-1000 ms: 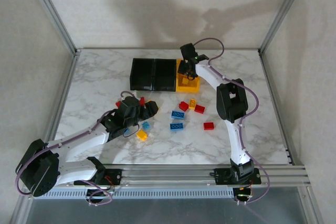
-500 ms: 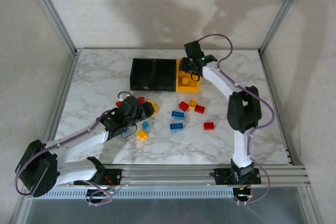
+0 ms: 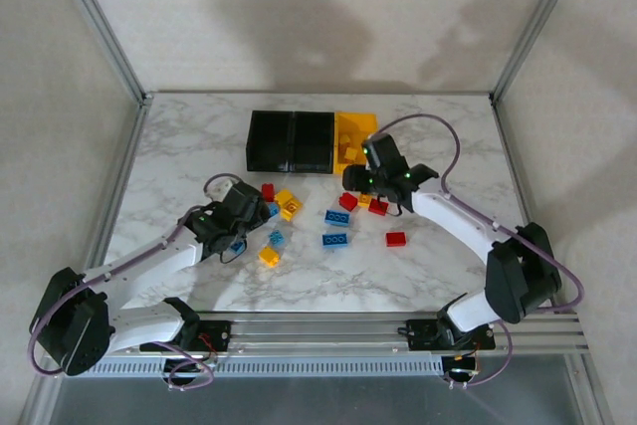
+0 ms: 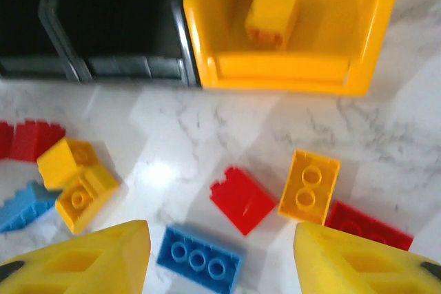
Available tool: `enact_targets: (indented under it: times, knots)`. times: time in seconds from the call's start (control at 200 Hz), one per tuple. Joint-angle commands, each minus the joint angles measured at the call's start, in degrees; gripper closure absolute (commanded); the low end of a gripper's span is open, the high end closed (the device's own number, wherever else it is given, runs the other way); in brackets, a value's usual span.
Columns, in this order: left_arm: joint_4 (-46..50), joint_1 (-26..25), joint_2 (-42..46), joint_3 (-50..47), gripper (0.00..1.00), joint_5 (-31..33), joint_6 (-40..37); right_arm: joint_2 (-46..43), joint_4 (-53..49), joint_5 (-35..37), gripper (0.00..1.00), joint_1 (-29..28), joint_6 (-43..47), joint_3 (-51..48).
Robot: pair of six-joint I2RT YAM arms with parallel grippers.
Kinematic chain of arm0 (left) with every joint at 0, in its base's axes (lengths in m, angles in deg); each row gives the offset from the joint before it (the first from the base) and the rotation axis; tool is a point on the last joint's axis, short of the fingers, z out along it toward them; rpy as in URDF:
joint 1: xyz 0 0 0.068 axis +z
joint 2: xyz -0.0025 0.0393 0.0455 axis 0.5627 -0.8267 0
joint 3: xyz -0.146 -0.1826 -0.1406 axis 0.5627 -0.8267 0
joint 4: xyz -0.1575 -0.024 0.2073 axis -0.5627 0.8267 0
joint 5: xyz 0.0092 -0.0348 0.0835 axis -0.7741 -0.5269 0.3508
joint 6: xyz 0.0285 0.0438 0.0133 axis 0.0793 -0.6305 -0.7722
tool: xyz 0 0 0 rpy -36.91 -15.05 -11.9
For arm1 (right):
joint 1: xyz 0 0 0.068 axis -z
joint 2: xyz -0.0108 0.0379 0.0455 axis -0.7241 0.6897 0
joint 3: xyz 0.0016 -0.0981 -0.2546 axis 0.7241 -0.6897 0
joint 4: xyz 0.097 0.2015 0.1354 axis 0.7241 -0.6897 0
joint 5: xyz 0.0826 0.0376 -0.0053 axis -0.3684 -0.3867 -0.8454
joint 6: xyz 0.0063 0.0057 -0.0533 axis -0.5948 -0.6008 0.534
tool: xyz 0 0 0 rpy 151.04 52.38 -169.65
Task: Sort the legos into containers by color
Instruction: Pick up the lego from the bottom-left of the table.
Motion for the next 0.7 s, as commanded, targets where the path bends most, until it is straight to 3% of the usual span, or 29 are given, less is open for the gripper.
enact_targets:
  times: [0.0, 0.195, 0.431, 0.691]
  knots:
    - [4.1, 2.2, 1.0, -3.3, 0.28, 2.6, 4.2, -4.7, 4.0, -3.7, 0.43, -2.1, -0.7, -4.0]
    - [3.9, 2.7, 1.0, -6.6, 0.29, 2.7, 7.6, -8.3, 7.9, -8.3, 0.41, -8.6, 1.3, -8.9]
    - [-1.5, 3.6, -1.8, -8.4, 0.29, 0.5, 7.2, -6.4, 9.1, -8.7, 0.41, -11.3, 0.3, -9.8]
    - [-4.3, 3.7, -6.6, -8.0, 0.44, -0.4, 5.6, -4.6, 9.3, -8.2, 0.42, -12.0, -0.6, -9.1]
